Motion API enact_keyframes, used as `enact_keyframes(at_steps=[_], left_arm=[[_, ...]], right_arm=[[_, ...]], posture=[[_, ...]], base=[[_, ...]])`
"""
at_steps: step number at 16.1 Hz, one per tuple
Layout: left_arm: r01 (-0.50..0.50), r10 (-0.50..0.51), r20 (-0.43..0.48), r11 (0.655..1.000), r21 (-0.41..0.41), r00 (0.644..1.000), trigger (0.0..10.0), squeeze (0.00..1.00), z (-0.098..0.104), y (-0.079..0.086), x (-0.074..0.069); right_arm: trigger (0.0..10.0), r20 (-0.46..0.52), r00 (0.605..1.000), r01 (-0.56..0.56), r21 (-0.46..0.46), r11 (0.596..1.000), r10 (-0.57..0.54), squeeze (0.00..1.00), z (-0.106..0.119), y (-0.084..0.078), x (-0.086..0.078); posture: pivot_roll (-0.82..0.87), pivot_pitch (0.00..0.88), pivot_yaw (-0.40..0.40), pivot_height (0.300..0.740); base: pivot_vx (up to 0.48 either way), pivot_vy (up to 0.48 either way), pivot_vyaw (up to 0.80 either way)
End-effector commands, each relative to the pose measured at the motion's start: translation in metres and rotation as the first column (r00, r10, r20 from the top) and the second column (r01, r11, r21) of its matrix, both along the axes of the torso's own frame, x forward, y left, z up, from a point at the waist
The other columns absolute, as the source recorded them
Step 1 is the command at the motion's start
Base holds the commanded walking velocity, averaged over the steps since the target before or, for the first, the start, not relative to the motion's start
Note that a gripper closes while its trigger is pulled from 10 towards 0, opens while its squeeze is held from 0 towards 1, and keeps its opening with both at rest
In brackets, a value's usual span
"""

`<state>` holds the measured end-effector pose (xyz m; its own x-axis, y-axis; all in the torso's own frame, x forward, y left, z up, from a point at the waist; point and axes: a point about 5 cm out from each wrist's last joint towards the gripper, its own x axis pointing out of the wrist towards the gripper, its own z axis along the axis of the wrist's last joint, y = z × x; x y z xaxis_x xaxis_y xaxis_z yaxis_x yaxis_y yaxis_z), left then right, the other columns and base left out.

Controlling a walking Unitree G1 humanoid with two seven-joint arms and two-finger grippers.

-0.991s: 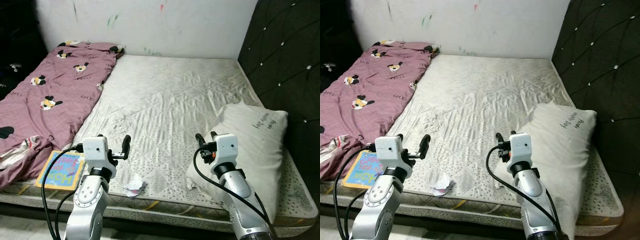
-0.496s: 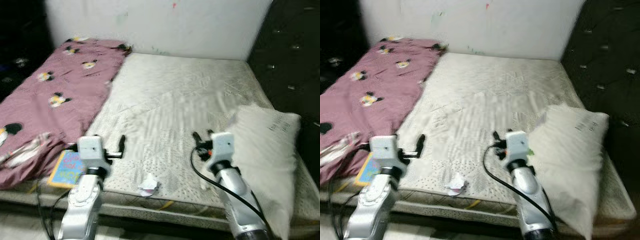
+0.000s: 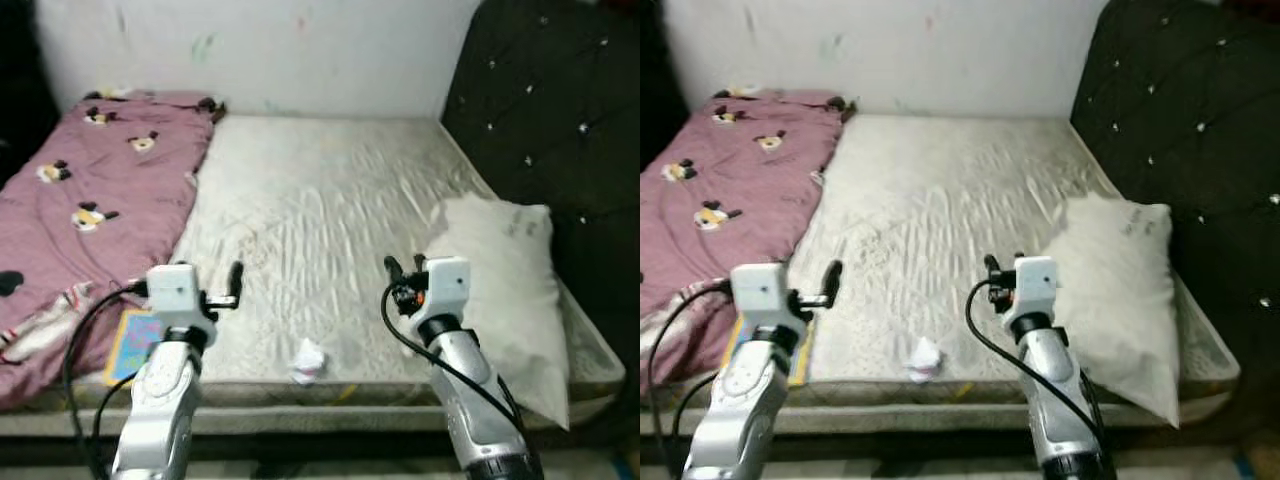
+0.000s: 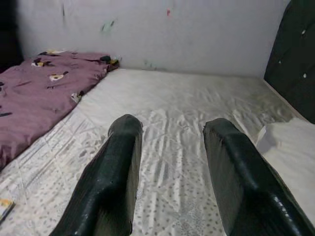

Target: Clean up the room

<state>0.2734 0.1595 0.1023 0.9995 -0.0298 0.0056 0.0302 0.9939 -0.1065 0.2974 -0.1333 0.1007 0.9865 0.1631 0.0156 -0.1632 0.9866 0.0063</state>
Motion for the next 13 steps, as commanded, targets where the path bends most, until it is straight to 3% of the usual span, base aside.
enact_keyframes(at_steps=[1,5,7,9,13], left_arm=[[0.039,-0.039,0.019,0.999,-0.006,0.999,10.0,0.0,0.003,-0.009,0.001],[0.047,-0.046,0.031,0.999,-0.014,0.998,10.0,0.0,0.005,-0.01,0.0],[0.053,-0.052,0.035,0.998,-0.022,0.998,10.0,0.0,0.005,-0.009,0.0],[0.057,-0.056,0.035,0.998,-0.026,0.998,10.0,0.0,0.005,-0.01,0.0],[0.066,-0.065,0.037,0.997,-0.034,0.997,10.0,0.0,0.005,-0.01,-0.001]], right_arm=[[10.0,-0.008,1.0,0.024,-0.05,0.998,-0.025,0.0,-0.001,-0.008,0.0],[10.0,0.036,0.997,-0.06,-0.133,0.989,0.066,0.0,0.004,0.006,-0.002],[10.0,0.023,0.998,-0.045,-0.184,0.982,0.05,0.0,0.003,0.005,-0.001],[10.0,0.008,0.998,-0.057,-0.093,0.994,0.058,0.0,0.004,0.004,-0.002],[10.0,-0.007,1.0,-0.021,-0.09,0.996,0.021,0.0,0.001,-0.003,-0.002]], posture=[[0.0,0.003,-0.008,0.74],[0.0,0.003,-0.008,0.74],[-0.01,0.007,-0.01,0.74],[-0.01,0.008,-0.011,0.74],[-0.01,0.008,-0.011,0.74]], base=[[0.0,0.0,0.0],[0.0,0.0,0.0],[0.0,0.0,0.0],[0.0,0.0,0.0],[0.131,0.0,0.0]])
